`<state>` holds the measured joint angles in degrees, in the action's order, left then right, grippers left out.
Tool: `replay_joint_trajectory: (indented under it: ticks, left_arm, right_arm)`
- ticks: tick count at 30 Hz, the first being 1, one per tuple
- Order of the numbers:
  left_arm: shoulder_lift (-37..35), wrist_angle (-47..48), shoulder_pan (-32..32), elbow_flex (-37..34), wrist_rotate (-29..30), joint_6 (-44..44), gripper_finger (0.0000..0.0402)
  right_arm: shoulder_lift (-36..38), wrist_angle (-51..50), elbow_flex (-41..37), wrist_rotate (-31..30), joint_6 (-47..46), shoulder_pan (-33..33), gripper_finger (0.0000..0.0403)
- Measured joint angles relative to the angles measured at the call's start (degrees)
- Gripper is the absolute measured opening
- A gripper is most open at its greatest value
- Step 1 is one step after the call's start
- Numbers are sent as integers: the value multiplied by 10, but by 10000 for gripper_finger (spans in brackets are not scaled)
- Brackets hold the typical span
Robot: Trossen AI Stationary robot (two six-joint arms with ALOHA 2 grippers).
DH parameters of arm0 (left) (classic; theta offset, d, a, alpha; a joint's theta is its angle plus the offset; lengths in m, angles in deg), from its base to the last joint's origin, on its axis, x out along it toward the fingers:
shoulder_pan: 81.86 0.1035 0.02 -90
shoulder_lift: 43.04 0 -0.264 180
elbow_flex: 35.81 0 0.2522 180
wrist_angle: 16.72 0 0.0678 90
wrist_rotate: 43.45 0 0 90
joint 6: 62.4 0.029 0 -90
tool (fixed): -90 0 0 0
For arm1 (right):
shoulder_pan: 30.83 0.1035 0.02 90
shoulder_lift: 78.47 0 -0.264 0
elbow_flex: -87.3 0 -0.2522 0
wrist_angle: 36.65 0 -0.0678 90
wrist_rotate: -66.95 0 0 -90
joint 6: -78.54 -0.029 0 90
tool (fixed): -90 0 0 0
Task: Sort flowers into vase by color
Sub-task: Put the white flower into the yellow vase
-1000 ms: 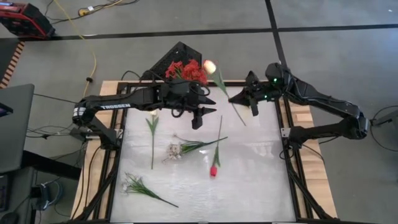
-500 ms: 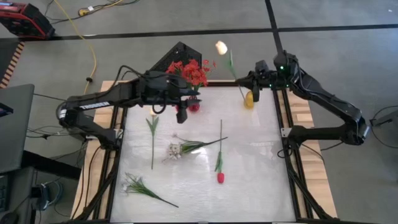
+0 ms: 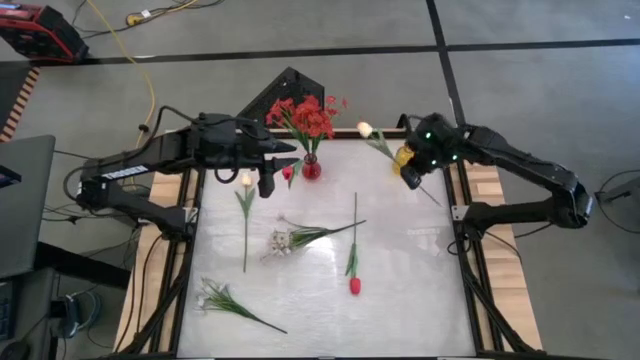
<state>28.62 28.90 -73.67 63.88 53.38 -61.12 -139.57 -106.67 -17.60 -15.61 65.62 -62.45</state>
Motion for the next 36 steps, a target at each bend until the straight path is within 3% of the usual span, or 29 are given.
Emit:
replay_joint_trajectory:
  ticks: [8, 15, 20, 24, 29, 33, 36]
  left_arm:
    - [-9, -3, 0, -10, -20, 3, 117]
    - [-12, 20, 0, -10, -63, 27, 117]
    - [-27, 62, 0, -10, -64, 32, 117]
    - [-30, 71, 0, -10, -61, 32, 117]
    - [-33, 98, 0, -10, -60, 32, 117]
    - [-33, 120, 0, -10, -61, 31, 117]
    - [-38, 125, 0, -10, -60, 31, 117]
  right_arm:
    - [-1, 97, -120, 0, -80, 27, 62]
    - [0, 97, -122, 13, -49, 22, 120]
    - [0, 111, -106, 116, 98, 55, 159]
    - [-6, 131, -112, 134, 284, 147, 178]
    - [-59, 184, -113, 68, 480, 263, 181]
    - [-127, 246, -113, -19, 555, 315, 175]
    - [-183, 257, -109, -47, 601, 329, 173]
